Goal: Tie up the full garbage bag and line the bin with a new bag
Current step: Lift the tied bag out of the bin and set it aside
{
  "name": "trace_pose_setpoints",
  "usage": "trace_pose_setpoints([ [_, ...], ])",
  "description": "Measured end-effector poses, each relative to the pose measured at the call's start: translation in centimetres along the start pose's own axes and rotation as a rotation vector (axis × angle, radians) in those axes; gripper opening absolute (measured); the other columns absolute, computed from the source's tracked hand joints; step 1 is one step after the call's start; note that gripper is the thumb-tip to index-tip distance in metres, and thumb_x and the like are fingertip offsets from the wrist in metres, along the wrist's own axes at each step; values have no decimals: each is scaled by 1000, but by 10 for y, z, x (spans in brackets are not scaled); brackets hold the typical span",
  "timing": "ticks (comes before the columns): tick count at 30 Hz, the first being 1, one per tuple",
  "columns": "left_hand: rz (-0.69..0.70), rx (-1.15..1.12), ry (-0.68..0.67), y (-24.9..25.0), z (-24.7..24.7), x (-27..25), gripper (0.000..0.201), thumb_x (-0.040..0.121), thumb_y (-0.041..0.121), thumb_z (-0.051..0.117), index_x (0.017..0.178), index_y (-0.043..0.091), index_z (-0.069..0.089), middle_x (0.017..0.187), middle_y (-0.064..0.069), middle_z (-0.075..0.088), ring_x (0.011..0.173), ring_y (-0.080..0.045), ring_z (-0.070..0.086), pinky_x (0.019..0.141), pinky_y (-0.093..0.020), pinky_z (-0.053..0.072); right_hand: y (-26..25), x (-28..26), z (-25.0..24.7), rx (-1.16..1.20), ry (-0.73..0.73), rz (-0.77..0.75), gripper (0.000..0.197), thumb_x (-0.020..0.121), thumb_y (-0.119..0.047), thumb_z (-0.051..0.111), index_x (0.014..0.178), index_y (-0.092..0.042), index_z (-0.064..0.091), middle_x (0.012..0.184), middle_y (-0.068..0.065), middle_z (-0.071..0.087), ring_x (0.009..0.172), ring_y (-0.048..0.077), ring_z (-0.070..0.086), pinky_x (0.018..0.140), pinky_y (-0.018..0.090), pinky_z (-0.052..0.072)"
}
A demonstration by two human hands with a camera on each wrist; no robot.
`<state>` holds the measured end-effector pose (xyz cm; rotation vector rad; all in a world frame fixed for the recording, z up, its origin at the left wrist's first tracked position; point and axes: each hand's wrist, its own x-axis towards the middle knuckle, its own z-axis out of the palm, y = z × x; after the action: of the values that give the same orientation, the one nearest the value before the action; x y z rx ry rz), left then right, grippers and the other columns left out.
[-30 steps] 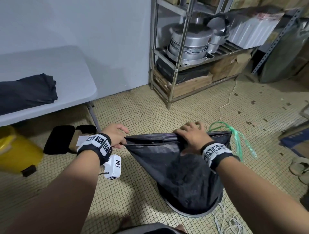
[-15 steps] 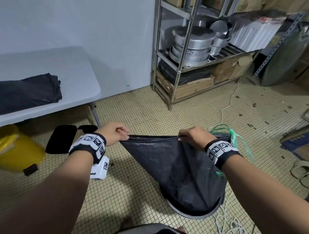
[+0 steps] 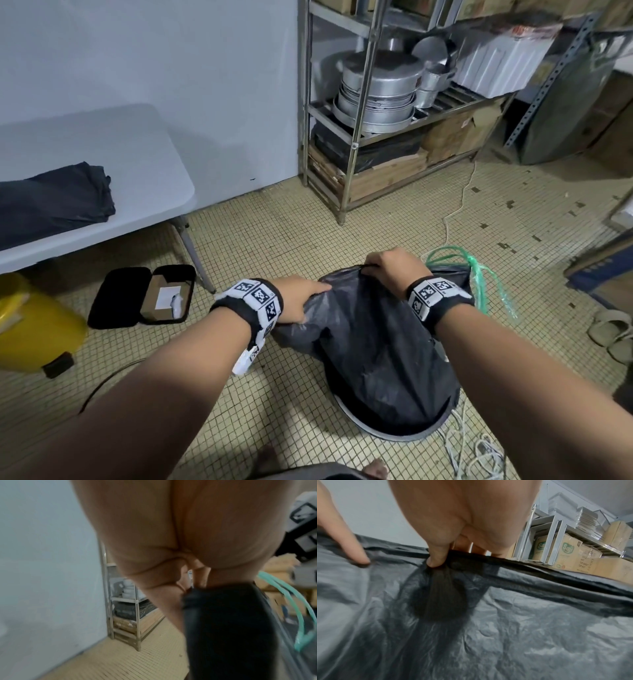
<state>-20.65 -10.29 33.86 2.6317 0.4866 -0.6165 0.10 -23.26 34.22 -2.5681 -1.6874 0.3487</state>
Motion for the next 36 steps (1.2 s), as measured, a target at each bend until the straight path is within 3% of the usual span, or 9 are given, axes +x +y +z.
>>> trace_pose_setpoints([
  [7,-201,-791,43,18,14,31,105,82,6,79,160,23,11,136,-14,59,88,-31,75,83,-49,61,18,-18,-14,-26,-73,6,22,93,-33,64,112,-22,63,101,8,69,97,29,65,82,41,55],
  [11,-276,-965,173,36,17,51,105,79,2,80,159,22,16,137,-3,56,86,-20,72,70,-35,63,31,-32,-25,-48,-130,61,25,91,-27,66,115,-19,64,106,8,69,101,29,65,87,41,54],
  [14,-317,-995,317,50,15,66,87,79,-1,78,152,17,34,133,0,55,79,-16,69,52,-26,59,34,-46,-31,40,-147,18,22,89,-24,69,110,-15,69,101,8,72,99,28,65,89,40,52],
  [17,-332,-1151,359,64,14,82,46,84,-2,72,122,17,55,127,-5,57,91,-30,71,56,-41,62,30,-60,-33,120,-173,-42,25,86,-21,74,110,-16,72,100,4,74,97,23,66,89,36,51],
  [21,-361,-1410,358,81,6,90,69,87,31,70,147,16,40,149,-15,41,116,-45,59,62,-57,61,29,-74,-33,236,-209,-91,31,81,-11,76,112,-14,72,101,2,75,94,18,66,87,26,50],
  [24,-335,-1378,356,89,3,90,110,66,51,85,155,20,28,151,-13,41,111,-43,63,61,-52,62,33,-82,-36,289,-241,-93,35,80,-4,75,113,-16,72,101,-1,75,94,15,67,88,28,51],
  [30,-337,-1163,265,98,5,100,115,72,-5,83,158,31,17,125,-2,53,97,-30,66,55,-41,62,45,-91,-37,252,-235,-119,41,80,-2,74,116,-22,71,104,-6,74,96,11,66,88,24,50],
  [33,-338,-1082,247,96,3,98,115,76,-10,76,159,39,12,105,2,55,73,-24,66,42,-26,52,62,-89,-37,-27,-147,-99,25,88,-15,67,110,-27,68,98,-6,72,96,17,65,92,34,48],
  [36,-325,-997,220,91,1,96,112,79,-5,73,157,45,10,105,-10,64,60,-24,64,46,-34,57,74,-86,-37,-134,-126,-74,17,96,-24,61,112,-28,68,97,-6,72,95,17,65,94,35,50],
])
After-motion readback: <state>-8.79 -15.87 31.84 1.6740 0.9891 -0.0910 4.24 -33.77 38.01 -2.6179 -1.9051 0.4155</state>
